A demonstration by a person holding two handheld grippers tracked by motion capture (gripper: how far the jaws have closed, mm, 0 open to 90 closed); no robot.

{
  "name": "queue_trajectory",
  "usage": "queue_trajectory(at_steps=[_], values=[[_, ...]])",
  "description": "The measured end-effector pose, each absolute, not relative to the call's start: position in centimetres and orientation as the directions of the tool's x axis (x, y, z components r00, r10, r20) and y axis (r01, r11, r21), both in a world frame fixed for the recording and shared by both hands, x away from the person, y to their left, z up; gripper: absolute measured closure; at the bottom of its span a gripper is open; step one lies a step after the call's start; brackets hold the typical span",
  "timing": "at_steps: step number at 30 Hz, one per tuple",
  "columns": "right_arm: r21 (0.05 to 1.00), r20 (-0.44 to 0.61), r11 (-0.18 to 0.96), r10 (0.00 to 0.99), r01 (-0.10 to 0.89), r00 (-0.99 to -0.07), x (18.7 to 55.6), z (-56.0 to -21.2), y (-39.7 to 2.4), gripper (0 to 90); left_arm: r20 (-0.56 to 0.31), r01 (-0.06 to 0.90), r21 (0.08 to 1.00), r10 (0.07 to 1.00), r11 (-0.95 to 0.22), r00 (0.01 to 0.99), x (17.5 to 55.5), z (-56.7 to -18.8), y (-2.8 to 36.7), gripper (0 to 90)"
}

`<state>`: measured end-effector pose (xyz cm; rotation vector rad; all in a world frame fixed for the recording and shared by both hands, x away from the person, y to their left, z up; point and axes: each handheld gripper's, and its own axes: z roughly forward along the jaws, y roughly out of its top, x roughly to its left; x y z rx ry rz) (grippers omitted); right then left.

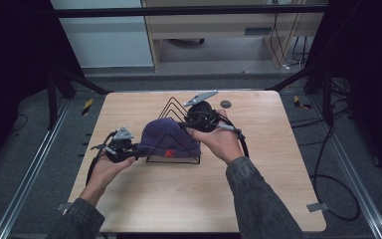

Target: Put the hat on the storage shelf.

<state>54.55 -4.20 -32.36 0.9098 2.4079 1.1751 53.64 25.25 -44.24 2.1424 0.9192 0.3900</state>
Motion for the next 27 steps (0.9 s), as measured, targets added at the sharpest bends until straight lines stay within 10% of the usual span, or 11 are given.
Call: queue_trajectory(at_steps=[27], values=[[0.806,-0.003,0.434,0.684,0.403,-0.73,54.1,-31.3,-5.7,64.0,0.0,0.48,0.781,0.769,-0.399,0.639,51.6,-43.5,26.0,55.9]])
